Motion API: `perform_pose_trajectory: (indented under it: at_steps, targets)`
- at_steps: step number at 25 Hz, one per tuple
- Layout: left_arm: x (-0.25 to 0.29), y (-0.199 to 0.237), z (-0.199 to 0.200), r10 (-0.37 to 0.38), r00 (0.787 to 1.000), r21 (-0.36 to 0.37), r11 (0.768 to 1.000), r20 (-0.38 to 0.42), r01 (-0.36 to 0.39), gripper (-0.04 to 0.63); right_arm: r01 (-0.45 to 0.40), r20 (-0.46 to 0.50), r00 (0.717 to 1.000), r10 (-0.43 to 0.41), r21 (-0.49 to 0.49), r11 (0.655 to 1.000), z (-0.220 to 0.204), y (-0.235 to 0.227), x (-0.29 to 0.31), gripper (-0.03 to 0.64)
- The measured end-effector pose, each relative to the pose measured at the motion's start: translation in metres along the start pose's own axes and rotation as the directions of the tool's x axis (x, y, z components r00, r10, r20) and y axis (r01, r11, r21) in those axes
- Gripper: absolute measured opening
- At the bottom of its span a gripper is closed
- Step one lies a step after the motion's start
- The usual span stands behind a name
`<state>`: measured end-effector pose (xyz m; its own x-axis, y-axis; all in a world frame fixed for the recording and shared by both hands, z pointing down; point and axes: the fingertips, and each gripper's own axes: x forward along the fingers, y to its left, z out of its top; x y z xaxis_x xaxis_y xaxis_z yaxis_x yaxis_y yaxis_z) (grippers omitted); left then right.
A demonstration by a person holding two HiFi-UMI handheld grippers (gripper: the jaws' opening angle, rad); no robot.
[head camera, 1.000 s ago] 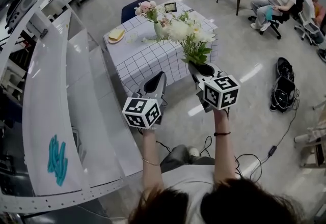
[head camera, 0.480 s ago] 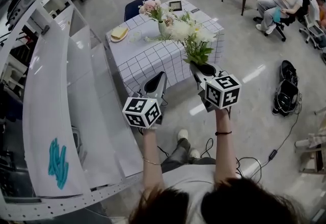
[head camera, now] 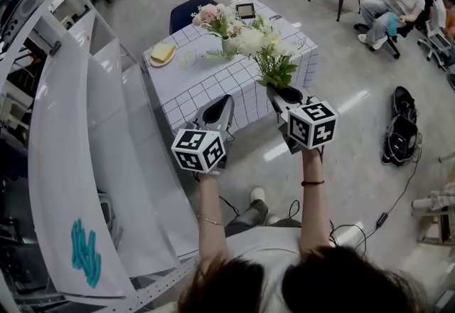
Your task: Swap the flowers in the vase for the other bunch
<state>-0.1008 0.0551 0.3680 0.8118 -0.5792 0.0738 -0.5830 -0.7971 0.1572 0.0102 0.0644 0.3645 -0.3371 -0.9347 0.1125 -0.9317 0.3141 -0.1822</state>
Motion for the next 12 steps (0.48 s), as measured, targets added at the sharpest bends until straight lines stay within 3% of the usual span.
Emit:
perform_pose_trajectory:
  at_steps: [12]
  targets:
    - [0.053, 0.043, 0.011, -0.041, 0.999, -0.005, 0.999, -0.006, 0.041, 0.011, 0.052, 0.006, 0.999, -0.052, 0.019, 0.998, 0.010, -0.040, 0.045, 0.064]
